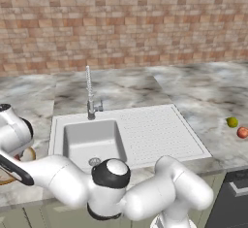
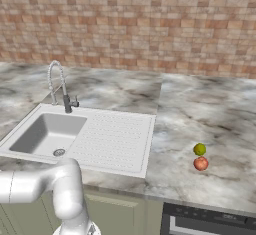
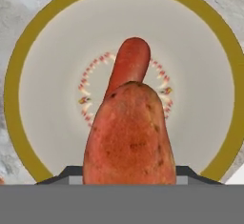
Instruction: There is a mixed pile of frozen fruits and vegetables on the counter. Locate all the frozen vegetables and place the items in a bowl on the counter. Take all the frozen fruits and defrost them in a running sink.
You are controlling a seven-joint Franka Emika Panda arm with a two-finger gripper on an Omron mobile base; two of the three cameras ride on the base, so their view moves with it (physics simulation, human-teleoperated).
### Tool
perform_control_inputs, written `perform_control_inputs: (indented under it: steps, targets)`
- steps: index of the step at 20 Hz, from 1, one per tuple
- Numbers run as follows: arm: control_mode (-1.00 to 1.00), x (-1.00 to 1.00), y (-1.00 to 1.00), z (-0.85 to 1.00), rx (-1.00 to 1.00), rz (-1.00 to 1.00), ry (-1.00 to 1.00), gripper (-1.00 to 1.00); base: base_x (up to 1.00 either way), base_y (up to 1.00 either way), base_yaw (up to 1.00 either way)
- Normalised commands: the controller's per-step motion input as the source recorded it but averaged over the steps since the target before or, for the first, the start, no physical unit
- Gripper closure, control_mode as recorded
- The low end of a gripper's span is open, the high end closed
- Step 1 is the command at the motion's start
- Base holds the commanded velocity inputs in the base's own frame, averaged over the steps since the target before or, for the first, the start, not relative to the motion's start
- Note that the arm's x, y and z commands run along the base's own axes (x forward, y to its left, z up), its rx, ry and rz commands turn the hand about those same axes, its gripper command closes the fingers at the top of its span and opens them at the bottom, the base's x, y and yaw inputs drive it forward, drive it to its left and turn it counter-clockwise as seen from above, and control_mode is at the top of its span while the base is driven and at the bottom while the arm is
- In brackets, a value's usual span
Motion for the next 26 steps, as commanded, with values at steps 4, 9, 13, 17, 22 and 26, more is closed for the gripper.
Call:
perform_control_inputs:
  steps: [4,9,13,17,22,26]
  targets:
    - [-1.0,0.0,0.12,-0.39,0.0,0.0,0.0,1.0,0.0,0.0,0.0]
    - [-1.0,0.0,0.07,-0.08,0.0,0.0,0.0,-1.0,0.0,0.0,0.0]
    - [-1.0,0.01,0.0,0.0,0.0,0.0,0.0,-1.0,0.0,0.0,0.0]
    - [-1.0,0.0,-0.1,0.34,-0.03,0.0,0.0,-1.0,0.0,0.0,0.0]
    - [-1.0,-0.19,-0.85,0.82,-0.01,-0.03,-0.03,-1.0,0.0,0.0,0.0]
    - [-1.0,-0.57,-1.0,0.44,0.1,-0.19,-0.01,-1.0,0.0,0.0,0.0]
